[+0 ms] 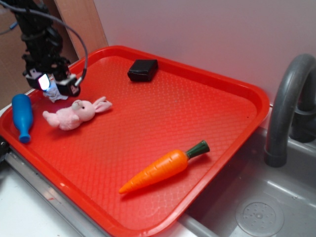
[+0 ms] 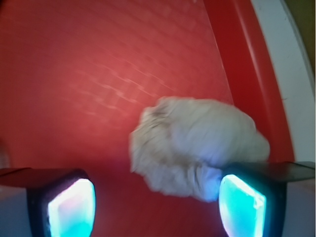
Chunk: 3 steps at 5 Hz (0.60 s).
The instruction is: Grab the white paper.
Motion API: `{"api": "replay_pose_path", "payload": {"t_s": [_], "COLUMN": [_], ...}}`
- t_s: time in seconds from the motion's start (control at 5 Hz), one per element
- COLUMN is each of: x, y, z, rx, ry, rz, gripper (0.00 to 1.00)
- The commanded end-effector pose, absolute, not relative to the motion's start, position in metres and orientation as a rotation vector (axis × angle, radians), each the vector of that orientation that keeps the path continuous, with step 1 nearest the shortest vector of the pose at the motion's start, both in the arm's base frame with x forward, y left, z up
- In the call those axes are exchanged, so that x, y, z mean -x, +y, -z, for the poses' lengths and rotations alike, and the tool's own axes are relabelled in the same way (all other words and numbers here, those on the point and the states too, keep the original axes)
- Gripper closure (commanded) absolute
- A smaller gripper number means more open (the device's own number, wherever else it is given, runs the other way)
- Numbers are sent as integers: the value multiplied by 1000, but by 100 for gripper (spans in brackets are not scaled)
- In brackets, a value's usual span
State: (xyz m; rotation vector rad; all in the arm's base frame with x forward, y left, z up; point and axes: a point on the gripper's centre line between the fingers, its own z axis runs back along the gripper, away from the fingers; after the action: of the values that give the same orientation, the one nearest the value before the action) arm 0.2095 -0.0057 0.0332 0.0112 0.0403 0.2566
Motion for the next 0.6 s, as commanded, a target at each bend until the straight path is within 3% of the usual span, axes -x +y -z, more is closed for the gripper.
{"api": "replay_pose_path", "payload": {"t_s": [0.0, 0.2, 0.4], "x": [-219, -219, -218], "y": [13, 12, 5], "z": [-24, -23, -34], "rx": [-9, -24, -7], "ry": [21, 23, -1], "rz": [-298, -293, -255], "gripper": [0, 100, 100]}}
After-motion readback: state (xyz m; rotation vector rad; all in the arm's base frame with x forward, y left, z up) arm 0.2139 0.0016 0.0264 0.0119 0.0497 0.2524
